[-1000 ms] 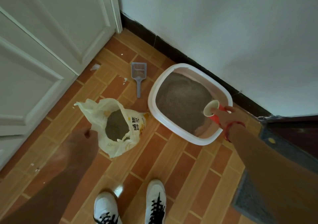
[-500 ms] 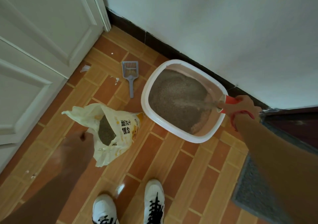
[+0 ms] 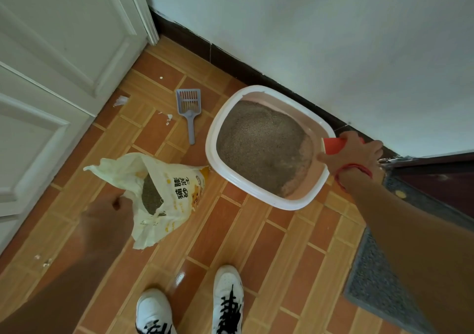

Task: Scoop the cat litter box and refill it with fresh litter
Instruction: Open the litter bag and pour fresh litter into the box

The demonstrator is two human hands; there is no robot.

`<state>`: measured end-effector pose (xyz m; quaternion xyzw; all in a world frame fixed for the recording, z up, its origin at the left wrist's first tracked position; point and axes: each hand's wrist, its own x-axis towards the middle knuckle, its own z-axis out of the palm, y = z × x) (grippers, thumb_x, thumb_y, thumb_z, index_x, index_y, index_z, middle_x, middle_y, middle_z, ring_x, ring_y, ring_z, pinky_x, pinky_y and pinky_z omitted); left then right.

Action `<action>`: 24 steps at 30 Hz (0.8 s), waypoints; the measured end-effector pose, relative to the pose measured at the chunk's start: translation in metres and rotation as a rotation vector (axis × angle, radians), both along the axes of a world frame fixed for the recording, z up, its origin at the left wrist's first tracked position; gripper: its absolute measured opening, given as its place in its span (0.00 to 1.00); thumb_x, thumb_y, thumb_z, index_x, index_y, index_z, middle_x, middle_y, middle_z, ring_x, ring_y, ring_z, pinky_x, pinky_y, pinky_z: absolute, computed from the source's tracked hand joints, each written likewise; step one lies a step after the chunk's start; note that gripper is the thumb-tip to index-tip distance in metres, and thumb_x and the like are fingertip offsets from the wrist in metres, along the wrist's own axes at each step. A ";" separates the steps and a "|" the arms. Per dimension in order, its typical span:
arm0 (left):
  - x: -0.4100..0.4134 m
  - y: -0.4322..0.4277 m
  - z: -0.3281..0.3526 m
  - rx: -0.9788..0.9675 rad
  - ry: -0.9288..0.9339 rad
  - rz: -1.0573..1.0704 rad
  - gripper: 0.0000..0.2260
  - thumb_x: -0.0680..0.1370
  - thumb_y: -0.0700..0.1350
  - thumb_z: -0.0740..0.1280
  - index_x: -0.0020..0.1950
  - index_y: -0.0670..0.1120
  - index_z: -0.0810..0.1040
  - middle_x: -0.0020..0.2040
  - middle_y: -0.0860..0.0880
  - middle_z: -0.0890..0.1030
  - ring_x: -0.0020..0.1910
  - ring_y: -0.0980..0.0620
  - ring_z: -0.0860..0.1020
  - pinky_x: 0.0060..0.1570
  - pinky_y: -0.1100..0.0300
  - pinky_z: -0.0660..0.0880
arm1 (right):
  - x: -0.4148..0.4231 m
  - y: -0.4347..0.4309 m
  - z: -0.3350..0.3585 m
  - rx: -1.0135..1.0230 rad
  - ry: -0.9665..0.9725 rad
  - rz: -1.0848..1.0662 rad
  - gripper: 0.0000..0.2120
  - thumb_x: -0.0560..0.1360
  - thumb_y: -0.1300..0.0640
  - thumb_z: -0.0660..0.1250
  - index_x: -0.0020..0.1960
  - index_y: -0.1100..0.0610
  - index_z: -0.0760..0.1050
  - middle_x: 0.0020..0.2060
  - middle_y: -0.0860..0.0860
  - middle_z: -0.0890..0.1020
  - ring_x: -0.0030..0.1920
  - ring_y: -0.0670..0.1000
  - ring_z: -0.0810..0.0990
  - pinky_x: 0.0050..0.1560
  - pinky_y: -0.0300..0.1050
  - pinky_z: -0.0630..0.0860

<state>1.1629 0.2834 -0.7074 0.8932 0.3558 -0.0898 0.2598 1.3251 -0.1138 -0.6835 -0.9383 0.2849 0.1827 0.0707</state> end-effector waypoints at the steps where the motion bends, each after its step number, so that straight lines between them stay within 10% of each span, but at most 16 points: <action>1: 0.000 0.001 0.001 0.003 -0.001 -0.001 0.17 0.78 0.38 0.59 0.28 0.41 0.68 0.24 0.43 0.67 0.25 0.46 0.66 0.30 0.58 0.62 | 0.002 0.003 0.003 -0.068 -0.014 0.049 0.32 0.64 0.43 0.76 0.64 0.48 0.69 0.59 0.61 0.65 0.59 0.63 0.68 0.56 0.60 0.74; 8: -0.007 0.004 0.003 -0.022 -0.007 0.044 0.16 0.77 0.37 0.59 0.28 0.38 0.66 0.24 0.44 0.65 0.25 0.46 0.66 0.29 0.57 0.62 | -0.008 0.012 -0.003 -0.178 0.058 0.172 0.32 0.65 0.42 0.76 0.64 0.49 0.68 0.59 0.61 0.65 0.57 0.63 0.68 0.54 0.58 0.73; 24: -0.017 0.028 0.012 -0.119 0.014 0.118 0.15 0.75 0.42 0.61 0.28 0.43 0.68 0.25 0.46 0.69 0.26 0.47 0.67 0.29 0.56 0.63 | -0.018 0.140 0.008 0.340 -0.025 0.136 0.36 0.57 0.30 0.67 0.60 0.43 0.68 0.53 0.52 0.76 0.46 0.53 0.77 0.45 0.46 0.78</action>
